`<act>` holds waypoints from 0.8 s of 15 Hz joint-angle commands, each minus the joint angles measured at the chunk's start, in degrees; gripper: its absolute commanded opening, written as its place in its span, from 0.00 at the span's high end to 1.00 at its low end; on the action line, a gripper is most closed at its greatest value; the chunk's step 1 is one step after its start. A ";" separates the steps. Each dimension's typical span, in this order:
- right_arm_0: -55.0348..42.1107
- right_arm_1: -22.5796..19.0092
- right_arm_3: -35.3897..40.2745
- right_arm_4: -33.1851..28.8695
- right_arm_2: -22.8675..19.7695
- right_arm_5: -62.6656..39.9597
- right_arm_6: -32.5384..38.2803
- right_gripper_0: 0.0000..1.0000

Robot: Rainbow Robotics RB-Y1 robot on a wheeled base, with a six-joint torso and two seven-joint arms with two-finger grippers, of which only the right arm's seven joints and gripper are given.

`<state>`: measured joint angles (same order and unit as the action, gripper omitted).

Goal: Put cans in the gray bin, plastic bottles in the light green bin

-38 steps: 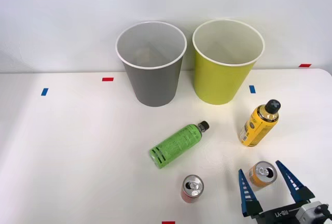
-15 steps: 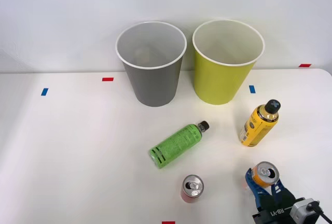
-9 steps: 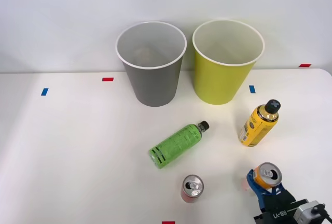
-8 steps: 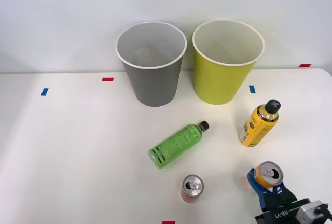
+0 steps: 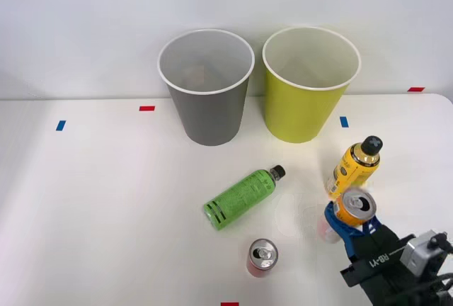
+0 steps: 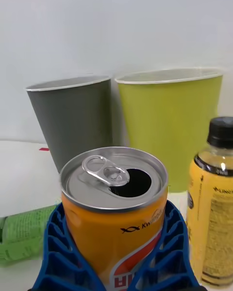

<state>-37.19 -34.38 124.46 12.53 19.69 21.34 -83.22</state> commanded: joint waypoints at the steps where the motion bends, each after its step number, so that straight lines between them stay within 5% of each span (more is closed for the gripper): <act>1: 3.36 -0.86 7.91 1.10 -1.41 -8.94 1.13 1.00; 12: 36.23 1.16 11.25 2.77 0.61 -34.43 17.57 1.00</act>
<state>-5.29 -33.97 135.71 15.21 20.07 -8.73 -68.15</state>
